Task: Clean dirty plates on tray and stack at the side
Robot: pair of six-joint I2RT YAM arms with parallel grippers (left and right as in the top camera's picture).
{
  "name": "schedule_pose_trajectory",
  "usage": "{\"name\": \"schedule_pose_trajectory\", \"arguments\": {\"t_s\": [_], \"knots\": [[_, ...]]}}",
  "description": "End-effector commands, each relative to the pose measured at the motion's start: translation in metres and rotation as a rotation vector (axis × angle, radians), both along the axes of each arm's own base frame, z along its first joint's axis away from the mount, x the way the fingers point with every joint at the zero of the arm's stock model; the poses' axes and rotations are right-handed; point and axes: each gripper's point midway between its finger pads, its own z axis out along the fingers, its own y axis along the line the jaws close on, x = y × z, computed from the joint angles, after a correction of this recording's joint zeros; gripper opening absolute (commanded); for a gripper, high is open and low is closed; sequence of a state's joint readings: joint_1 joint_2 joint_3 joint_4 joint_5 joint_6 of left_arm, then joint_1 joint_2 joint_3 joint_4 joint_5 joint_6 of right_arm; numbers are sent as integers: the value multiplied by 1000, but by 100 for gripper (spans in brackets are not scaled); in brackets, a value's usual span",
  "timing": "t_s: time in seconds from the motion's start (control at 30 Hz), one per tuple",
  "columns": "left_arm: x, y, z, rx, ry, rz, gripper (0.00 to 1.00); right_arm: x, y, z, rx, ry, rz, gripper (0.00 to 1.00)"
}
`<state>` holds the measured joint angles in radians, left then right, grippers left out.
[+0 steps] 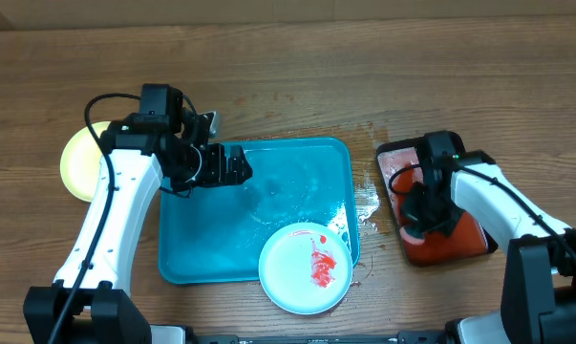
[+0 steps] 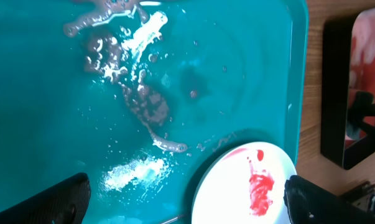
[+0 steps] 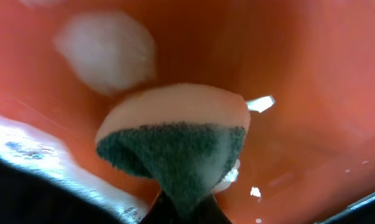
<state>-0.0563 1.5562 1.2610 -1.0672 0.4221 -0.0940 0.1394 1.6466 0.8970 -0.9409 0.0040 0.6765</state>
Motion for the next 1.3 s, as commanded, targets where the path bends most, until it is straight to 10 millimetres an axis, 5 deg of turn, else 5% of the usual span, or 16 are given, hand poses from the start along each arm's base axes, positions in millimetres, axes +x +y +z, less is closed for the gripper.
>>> {"name": "schedule_pose_trajectory", "arguments": {"t_s": [0.0, 0.2, 0.3, 0.6, 0.77, 0.97, 1.27], "knots": [[-4, -1, -7, 9, 15, -32, 100, -1, -5, -5, 17, -8, -49, 4], [-8, -4, -8, -12, 36, -34, 100, -1, -28, -16, 19, -26, -138, 4], [-11, -4, -9, -12, 46, -35, 67, -1, -35, -17, 21, -30, -133, 4], [-26, -9, -10, 8, 62, -138, 78, 8, -35, -10, 25, -53, -81, 4], [-43, -18, -13, 44, 84, -258, 57, 23, -35, 1, 25, -88, -51, 4], [-72, -36, -16, 52, 194, -280, 66, 41, -36, 19, 26, -125, -47, 4], [-125, -35, -61, 60, 439, -149, 68, 41, -36, 21, 25, -121, -48, 4]]}}
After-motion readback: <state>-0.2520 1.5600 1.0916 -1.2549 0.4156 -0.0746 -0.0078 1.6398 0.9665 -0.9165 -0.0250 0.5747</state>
